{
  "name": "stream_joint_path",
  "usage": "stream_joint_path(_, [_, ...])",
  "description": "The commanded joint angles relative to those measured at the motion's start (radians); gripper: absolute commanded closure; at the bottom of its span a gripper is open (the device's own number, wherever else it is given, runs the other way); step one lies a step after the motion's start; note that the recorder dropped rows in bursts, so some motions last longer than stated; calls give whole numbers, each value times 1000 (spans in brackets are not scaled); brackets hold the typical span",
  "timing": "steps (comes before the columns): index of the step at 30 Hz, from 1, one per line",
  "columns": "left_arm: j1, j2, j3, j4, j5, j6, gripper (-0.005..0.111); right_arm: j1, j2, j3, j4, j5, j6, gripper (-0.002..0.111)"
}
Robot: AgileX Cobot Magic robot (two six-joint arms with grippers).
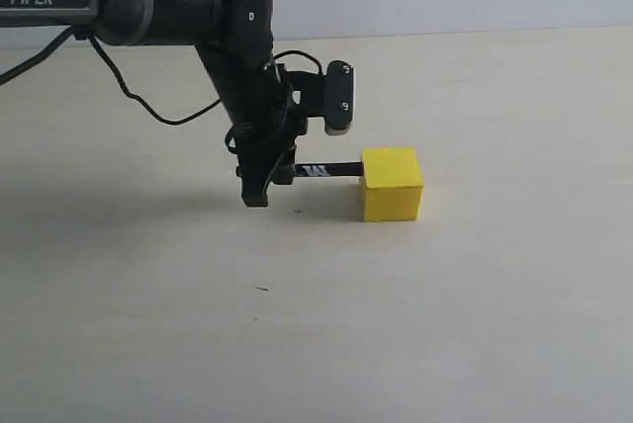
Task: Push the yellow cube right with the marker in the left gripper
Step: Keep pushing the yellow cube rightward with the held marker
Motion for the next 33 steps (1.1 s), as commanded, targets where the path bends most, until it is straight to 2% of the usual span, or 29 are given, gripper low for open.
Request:
stream_joint_path(1, [5, -6, -11, 3, 16, -51, 107, -5, -7, 4, -8, -6, -1, 108])
stream_joint_path(6, [36, -6, -16, 110, 120, -89, 107, -5, -7, 4, -8, -6, -1, 108])
stream_joint_path(11, [36, 92, -213, 94, 322, -91, 107, -5, -7, 4, -8, -6, -1, 108])
stream_joint_path(27, [36, 150, -234, 83, 287, -83, 107, -5, -7, 4, -8, -6, -1, 108])
stream_joint_path(33, [29, 155, -243, 33, 260, -47, 107, -5, -7, 4, -8, -6, -1, 108])
